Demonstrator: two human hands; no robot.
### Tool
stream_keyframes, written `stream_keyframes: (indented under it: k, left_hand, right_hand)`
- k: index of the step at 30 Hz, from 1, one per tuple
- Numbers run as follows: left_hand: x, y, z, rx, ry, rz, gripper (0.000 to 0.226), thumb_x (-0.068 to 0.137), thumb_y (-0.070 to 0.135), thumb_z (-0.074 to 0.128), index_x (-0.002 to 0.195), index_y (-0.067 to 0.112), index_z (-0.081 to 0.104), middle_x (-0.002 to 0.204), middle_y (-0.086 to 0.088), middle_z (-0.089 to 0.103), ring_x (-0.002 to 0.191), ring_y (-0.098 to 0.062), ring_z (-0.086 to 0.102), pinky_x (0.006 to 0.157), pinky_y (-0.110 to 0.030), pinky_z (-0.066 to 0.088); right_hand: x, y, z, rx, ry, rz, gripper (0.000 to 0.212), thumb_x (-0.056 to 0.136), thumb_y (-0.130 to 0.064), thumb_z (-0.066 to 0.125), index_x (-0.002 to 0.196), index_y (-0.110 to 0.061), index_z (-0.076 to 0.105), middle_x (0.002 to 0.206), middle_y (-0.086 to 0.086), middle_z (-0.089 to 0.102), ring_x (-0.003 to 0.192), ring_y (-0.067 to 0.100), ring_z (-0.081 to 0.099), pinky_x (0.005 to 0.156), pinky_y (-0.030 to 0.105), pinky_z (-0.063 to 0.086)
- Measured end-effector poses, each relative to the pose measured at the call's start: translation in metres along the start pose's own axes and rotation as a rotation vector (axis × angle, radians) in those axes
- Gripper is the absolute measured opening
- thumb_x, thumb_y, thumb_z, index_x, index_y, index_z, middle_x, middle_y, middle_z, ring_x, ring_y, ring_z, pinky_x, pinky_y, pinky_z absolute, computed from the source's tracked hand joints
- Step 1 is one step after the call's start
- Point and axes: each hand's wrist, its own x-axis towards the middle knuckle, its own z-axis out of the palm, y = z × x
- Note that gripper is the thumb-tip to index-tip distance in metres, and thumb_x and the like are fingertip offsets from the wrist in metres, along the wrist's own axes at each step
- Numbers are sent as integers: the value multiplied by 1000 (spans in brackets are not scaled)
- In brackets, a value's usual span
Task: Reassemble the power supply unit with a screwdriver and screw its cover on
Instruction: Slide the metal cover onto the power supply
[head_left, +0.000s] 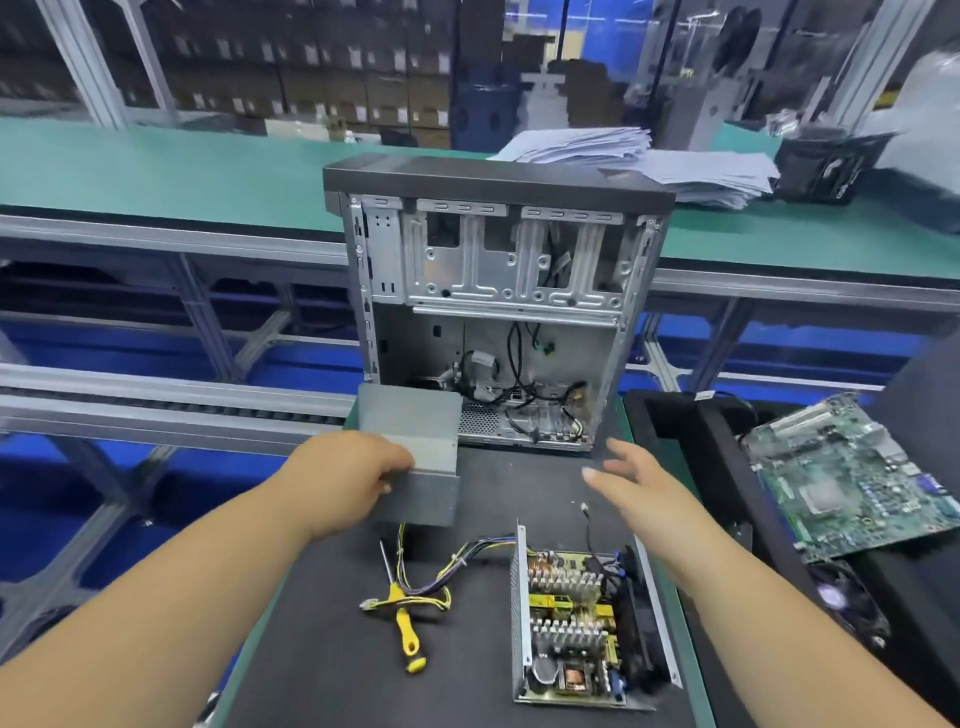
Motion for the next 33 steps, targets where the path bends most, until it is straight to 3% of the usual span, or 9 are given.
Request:
stream_keyframes:
  k: [6,9,12,14,24,27,29,31,33]
  left_hand:
    - [43,11,44,-34,96,60,25,87,16,55,107,31,59,105,7,66,100,-21,60,73,-30,48]
    - [65,21,62,24,102,30,29,80,10,57,103,28,57,98,6,65,93,-22,60,64,-27,38]
    - [78,27,76,47,128,20,35,80,6,53,106,28,59,97,3,64,92,-25,60,62,-29,35]
    - [83,30,82,44,141,4,36,81,6,53,108,29,60,98,2,65,93,-26,60,63,-29,37]
    - [78,35,90,-53,39,-70,22,91,15,50,108,25,60,106,0,64,98,-24,57,69,-31,42]
    - [71,36,88,-142,44,-90,29,93,19,54,121,24,60,122,0,62,113,-24,54,89,-36,48]
    - [59,41,86,-269,194,-88,38,89,23,63,126,23,58,126,2,59,120,-22,50,100,-35,43]
    - [38,53,87,-389,328,-73,37,85,34,67,120,26,56,115,7,60,110,-18,52,93,-30,43]
    - [19,66,92,-452,144,-87,42,81,55,63,114,31,53,104,13,57,101,-13,53,83,-27,43]
  right_hand:
    - [4,21,3,-134,69,59,53,92,-43,62,141,-35,43,130,-15,52,102,4,53,88,31,39]
    - [7,32,0,-268,113,53,50,93,-40,62,140,-30,48,137,-7,49,107,8,56,90,31,41]
    - [6,42,-10,-426,117,71,45,93,-42,59,135,-28,53,136,0,49,92,6,59,87,33,45]
    - [6,49,-16,-463,86,107,45,93,-43,58,134,-27,55,137,1,50,109,14,58,97,36,44]
    - [9,62,-12,-632,-119,255,59,94,-52,51,143,-20,41,133,6,55,104,21,55,78,30,42]
    - [15,65,-6,-702,-112,242,45,99,-46,45,131,-13,48,105,3,59,89,20,59,66,29,43]
    - [19,67,-6,-751,-106,229,37,102,-39,39,123,-11,51,109,9,62,95,26,61,71,31,44]
    - [22,71,-6,-724,-80,205,32,101,-36,38,112,-11,56,107,13,64,99,31,62,78,33,46]
    - [25,75,-7,-697,-59,177,28,99,-32,41,103,-10,59,95,10,63,96,32,62,77,32,47]
